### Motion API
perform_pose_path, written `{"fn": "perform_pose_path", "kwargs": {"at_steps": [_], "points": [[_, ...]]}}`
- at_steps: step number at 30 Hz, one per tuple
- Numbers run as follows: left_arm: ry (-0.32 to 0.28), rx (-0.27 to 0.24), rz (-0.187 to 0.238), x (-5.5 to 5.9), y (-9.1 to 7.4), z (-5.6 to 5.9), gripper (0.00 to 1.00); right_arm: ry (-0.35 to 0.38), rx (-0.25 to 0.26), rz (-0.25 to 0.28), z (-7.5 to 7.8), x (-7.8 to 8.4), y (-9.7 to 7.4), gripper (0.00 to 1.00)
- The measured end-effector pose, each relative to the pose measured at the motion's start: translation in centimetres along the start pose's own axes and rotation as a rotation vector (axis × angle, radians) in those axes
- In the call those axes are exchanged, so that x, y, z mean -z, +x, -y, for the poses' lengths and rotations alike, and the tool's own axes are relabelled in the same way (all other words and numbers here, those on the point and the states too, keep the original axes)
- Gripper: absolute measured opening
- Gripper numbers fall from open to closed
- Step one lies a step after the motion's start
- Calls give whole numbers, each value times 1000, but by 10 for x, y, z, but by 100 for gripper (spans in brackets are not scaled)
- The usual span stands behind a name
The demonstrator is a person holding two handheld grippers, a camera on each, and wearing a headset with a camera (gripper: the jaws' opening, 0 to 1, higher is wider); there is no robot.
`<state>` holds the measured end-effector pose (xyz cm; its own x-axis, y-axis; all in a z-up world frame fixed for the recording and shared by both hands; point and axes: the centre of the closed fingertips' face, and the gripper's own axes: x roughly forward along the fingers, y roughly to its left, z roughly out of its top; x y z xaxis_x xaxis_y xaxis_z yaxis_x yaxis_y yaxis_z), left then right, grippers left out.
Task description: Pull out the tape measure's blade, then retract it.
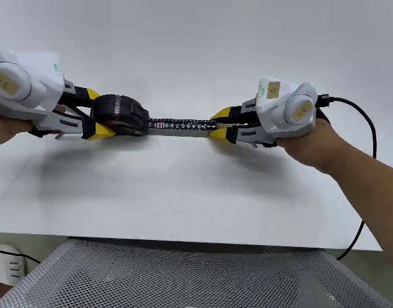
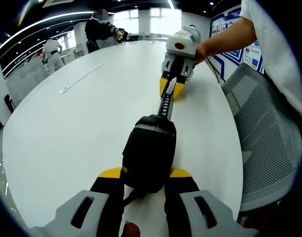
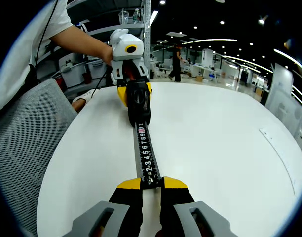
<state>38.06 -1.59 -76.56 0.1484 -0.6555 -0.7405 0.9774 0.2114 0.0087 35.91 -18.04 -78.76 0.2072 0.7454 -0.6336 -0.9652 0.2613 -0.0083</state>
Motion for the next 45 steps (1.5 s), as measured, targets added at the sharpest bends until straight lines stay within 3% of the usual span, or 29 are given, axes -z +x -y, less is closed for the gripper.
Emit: {"fn": "perform_pose_path", "kwargs": {"at_steps": [23,45], "points": [[2,4,-2,0,0,0,26,1,19,-55,6,26,-30,8],[3,6,-9,1,0,-1,26,10,34,-96,12,43,-47,8]]}}
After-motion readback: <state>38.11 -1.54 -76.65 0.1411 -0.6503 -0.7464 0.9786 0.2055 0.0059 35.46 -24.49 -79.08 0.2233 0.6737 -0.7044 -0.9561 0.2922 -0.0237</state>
